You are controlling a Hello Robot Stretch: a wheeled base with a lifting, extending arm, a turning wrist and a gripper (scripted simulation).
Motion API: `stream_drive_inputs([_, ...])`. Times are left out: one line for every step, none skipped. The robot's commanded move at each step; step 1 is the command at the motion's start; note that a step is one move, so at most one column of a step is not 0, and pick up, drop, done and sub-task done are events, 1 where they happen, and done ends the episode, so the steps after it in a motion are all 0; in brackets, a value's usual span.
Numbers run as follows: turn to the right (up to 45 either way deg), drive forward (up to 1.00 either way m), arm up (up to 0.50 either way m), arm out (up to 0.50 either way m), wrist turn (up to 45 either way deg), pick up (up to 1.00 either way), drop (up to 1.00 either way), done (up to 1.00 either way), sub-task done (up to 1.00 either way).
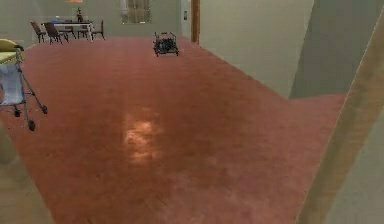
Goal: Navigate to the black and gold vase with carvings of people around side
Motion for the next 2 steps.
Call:
stream_drive_inputs([-3.0,0.00,0.00,0.00,0.0,0.00,0.00,0.00,0.00])
stream_drive_inputs([0.0,0.30,0.00,0.00,0.0,0.00,0.00,0.00,0.00])
